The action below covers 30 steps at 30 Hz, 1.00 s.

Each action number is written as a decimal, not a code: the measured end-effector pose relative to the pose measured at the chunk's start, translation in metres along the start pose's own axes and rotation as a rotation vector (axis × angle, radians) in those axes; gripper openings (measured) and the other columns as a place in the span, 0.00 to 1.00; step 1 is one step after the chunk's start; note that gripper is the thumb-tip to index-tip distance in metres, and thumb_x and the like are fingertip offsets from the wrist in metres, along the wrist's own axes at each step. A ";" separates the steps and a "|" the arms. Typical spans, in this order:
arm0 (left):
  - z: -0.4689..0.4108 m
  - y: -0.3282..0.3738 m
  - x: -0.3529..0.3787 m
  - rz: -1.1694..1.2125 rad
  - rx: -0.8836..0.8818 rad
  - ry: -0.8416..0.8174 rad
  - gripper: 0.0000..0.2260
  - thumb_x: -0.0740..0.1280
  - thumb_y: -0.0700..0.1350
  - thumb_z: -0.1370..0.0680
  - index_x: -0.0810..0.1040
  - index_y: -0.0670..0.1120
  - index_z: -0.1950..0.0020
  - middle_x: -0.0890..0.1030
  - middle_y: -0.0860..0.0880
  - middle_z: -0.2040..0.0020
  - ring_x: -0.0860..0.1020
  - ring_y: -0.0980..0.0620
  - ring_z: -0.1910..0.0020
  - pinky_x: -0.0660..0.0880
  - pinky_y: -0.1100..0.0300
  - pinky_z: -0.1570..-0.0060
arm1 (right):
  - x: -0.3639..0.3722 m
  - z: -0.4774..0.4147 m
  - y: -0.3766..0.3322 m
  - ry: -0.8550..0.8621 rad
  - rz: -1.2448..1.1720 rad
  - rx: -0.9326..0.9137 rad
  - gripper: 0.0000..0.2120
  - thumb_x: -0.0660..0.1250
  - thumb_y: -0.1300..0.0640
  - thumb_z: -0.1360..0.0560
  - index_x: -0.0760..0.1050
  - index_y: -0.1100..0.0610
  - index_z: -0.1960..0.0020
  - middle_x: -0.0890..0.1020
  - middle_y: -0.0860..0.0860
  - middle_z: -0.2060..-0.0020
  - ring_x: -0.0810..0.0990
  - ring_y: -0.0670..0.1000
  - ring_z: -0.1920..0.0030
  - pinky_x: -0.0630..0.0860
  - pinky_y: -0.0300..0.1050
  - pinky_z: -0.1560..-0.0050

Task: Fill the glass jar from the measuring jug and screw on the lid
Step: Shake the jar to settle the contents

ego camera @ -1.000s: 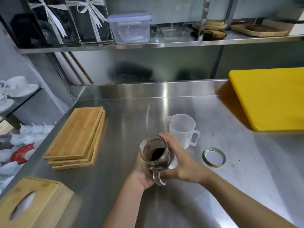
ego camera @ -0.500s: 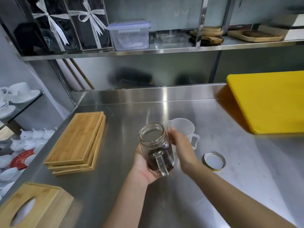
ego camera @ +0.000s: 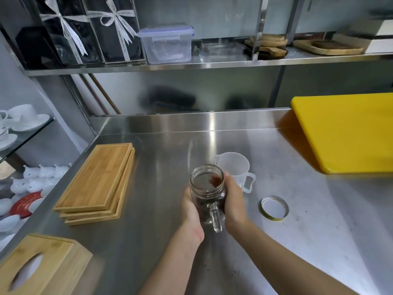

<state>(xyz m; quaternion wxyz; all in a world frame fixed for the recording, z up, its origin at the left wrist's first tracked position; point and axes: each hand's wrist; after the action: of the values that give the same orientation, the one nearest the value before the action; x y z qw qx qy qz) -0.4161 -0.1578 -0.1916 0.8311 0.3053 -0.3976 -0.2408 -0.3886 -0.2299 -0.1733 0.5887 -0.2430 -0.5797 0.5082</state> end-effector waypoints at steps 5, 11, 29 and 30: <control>-0.006 -0.018 -0.011 0.067 0.083 0.019 0.25 0.55 0.59 0.23 0.83 0.42 0.52 0.86 0.42 0.59 0.82 0.41 0.51 0.75 0.46 0.43 | -0.013 0.003 0.012 0.009 0.002 0.059 0.19 0.54 0.56 0.19 0.78 0.58 0.63 0.83 0.47 0.75 0.82 0.42 0.72 0.74 0.30 0.75; -0.012 -0.032 -0.026 0.047 0.073 0.013 0.26 0.53 0.59 0.22 0.84 0.43 0.58 0.86 0.43 0.62 0.84 0.47 0.64 0.78 0.60 0.71 | -0.020 0.007 0.029 -0.005 0.059 0.074 0.20 0.53 0.56 0.19 0.79 0.58 0.61 0.84 0.47 0.74 0.82 0.41 0.71 0.73 0.29 0.74; -0.023 -0.035 -0.035 -0.096 0.198 0.088 0.27 0.66 0.57 0.33 0.78 0.33 0.52 0.80 0.35 0.57 0.76 0.41 0.57 0.72 0.49 0.53 | -0.053 -0.016 0.043 0.076 0.634 -0.182 0.09 0.60 0.59 0.21 0.77 0.59 0.55 0.81 0.53 0.58 0.78 0.51 0.55 0.73 0.35 0.53; -0.023 -0.034 -0.035 -0.094 0.232 0.107 0.22 0.65 0.54 0.32 0.77 0.34 0.54 0.79 0.37 0.59 0.75 0.42 0.58 0.72 0.51 0.54 | -0.058 -0.019 0.035 0.061 0.718 -0.201 0.06 0.62 0.60 0.22 0.77 0.57 0.56 0.81 0.51 0.60 0.78 0.50 0.57 0.73 0.34 0.55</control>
<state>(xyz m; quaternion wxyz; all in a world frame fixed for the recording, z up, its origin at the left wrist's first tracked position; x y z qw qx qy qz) -0.4221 -0.1515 -0.2445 0.7981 0.4299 -0.3632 -0.2153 -0.3713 -0.2625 -0.2331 0.3632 -0.5023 -0.4870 0.6154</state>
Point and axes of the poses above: each hand's wrist, its own z-axis away from the middle knuckle, its own x-axis out of the palm, y = z × x
